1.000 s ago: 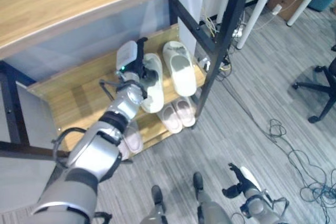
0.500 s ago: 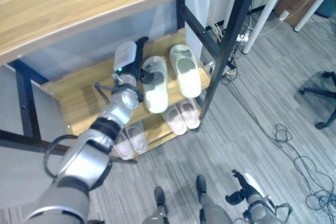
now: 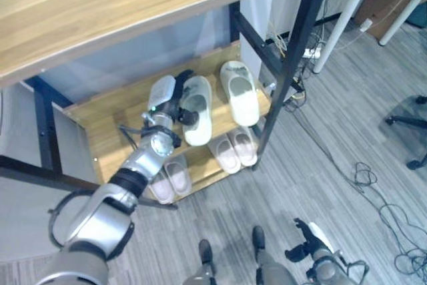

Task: Arrange the slippers neatly on the shoe rack.

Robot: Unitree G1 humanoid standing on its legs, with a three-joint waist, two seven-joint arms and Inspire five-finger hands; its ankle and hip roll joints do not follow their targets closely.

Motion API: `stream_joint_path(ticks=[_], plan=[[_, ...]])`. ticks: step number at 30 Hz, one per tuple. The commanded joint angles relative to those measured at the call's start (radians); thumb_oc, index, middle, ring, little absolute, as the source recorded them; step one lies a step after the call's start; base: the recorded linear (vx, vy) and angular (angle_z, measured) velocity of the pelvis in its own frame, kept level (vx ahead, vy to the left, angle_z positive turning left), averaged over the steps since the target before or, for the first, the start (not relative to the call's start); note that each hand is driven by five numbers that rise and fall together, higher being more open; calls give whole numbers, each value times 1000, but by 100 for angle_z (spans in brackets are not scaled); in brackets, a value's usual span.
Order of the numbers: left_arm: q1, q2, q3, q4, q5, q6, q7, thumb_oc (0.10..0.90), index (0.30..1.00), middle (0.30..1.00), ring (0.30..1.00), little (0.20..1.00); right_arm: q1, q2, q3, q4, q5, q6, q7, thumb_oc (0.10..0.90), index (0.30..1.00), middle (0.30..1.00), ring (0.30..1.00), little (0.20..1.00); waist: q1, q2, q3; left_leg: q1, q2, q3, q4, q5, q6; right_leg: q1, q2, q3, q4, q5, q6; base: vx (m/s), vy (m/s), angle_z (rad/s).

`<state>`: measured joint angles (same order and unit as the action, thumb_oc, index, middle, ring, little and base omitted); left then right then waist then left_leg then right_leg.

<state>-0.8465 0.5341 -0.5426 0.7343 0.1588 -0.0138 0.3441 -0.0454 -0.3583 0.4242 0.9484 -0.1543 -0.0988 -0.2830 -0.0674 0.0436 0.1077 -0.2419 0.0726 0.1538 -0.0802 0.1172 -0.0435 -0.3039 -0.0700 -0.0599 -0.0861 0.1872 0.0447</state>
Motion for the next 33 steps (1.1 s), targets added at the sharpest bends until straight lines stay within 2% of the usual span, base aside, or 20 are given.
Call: stream_joint_path(ticks=[1,5,7,11,16,23,25,33], plan=[[-71,83,132,-74,-49,-119,64,800,900,900,900,900,34,-28,-42,-13,24,-13,-18,800,900,900,900,900,16,22,-32,26,-6,-65,-7,-72,-13,30,6,-19,47,-134,57,0,0,0],[30,139,178,-171,-64,-148,55,800,900,900,900,900,33,-18,-60,8,47,-17,-11,800,900,900,900,900,24,17,-41,41,-6,-62,-7,-72,-14,46,6,-21,47,-136,57,14,-5,1],[113,179,199,-225,-97,-170,9,800,900,900,900,900,33,-1,-68,41,57,-11,0,800,900,900,900,900,36,18,-55,64,-6,-62,-7,-76,-14,68,5,-21,49,-141,56,53,1,-1],[204,180,232,-263,-126,-189,-2,800,900,900,900,900,27,18,-75,72,61,-4,4,800,900,900,900,900,45,21,-63,84,-8,-66,-7,-81,-16,90,3,-26,47,-144,56,12,3,1],[266,192,242,-255,-105,-181,-30,800,900,900,900,900,27,28,-73,88,65,-3,7,800,900,900,900,900,50,23,-68,85,-11,-67,-7,-79,-15,91,1,-33,39,-137,56,-13,4,5],[326,72,220,-249,-73,-169,-46,800,900,900,900,900,34,39,-70,87,66,-5,6,800,900,900,900,900,46,16,-77,83,-10,-72,-7,-79,-10,90,0,-31,40,-136,56,-3,-1,1],[316,-3,194,-226,-65,-160,-40,800,900,900,900,900,25,37,-61,70,64,-7,0,800,900,900,900,900,39,15,-77,80,-10,-73,-7,-79,-9,85,2,-26,39,-134,54,0,0,0],[286,-91,149,-147,-85,-141,-49,800,900,900,900,900,14,27,-52,47,67,-2,-6,800,900,900,900,900,27,21,-74,74,-7,-65,-7,-78,-10,72,4,-15,40,-130,53,4,-10,-4]])
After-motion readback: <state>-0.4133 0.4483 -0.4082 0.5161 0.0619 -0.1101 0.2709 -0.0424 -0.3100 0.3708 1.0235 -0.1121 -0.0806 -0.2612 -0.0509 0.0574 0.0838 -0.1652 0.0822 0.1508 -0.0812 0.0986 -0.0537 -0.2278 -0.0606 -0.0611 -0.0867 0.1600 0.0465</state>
